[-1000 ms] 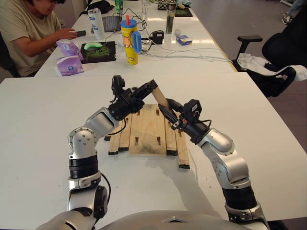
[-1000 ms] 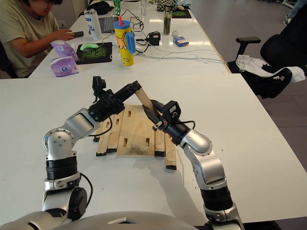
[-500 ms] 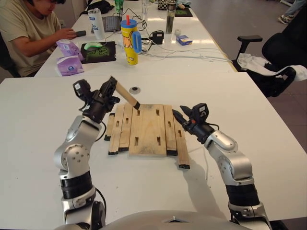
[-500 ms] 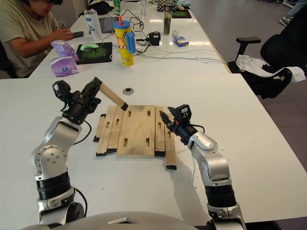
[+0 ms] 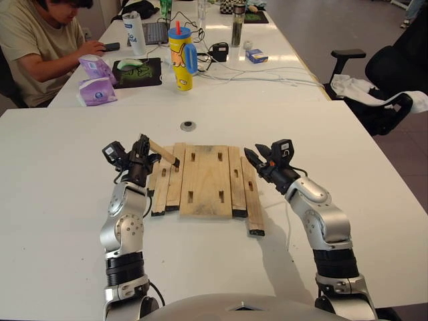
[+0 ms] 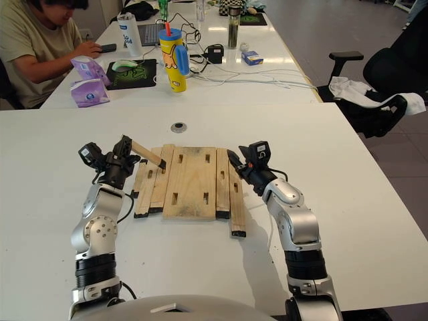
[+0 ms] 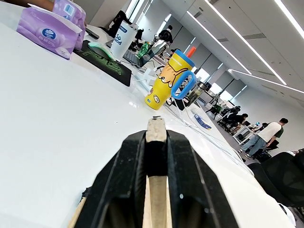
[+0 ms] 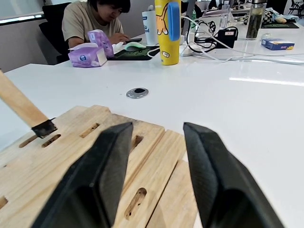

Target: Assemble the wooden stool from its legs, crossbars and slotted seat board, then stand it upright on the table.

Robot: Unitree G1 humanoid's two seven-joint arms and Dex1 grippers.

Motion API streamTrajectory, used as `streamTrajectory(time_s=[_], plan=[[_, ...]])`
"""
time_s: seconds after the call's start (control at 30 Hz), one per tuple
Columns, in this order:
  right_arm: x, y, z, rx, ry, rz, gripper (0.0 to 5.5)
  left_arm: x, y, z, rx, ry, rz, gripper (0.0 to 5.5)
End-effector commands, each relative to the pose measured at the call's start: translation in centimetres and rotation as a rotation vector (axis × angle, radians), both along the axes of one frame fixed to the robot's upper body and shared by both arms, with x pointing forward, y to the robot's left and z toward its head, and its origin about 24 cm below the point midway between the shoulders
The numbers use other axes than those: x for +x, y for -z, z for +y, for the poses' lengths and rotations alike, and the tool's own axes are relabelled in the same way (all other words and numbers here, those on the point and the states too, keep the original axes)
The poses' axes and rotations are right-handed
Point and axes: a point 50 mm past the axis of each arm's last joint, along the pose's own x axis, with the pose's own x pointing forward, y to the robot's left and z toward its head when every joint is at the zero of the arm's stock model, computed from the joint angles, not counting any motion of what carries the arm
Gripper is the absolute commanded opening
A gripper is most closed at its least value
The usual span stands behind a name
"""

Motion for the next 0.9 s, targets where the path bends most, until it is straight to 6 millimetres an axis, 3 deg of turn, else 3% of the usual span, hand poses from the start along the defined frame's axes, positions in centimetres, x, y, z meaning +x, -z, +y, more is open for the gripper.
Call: streamTrajectory(time_s=[0.03, 0.37, 0.6, 0.9], plan=[[0.1, -0.1, 0.2, -0.001, -0.014, 0.007, 1.97, -0.3, 1.0, 0.1, 0.010, -0.013, 0.041, 0.44], [0.2, -0.2, 0.4, -0.014, -0.016, -0.001, 1.97, -0.3, 2.2, -0.1, 0.052, -0.006, 0.132, 0.44], [-0.2, -0.2, 1.0, -0.039, -0.011, -0.004, 1.97, 0.1, 2.4, -1.0, 0.422, -0.008, 0.239, 0.44], [-0.6, 0.2, 1.2, -0.056, 0.008, 0.021, 1.97, -0.8, 5.4, -1.5, 0.554, 0.027, 0.393, 0.44]])
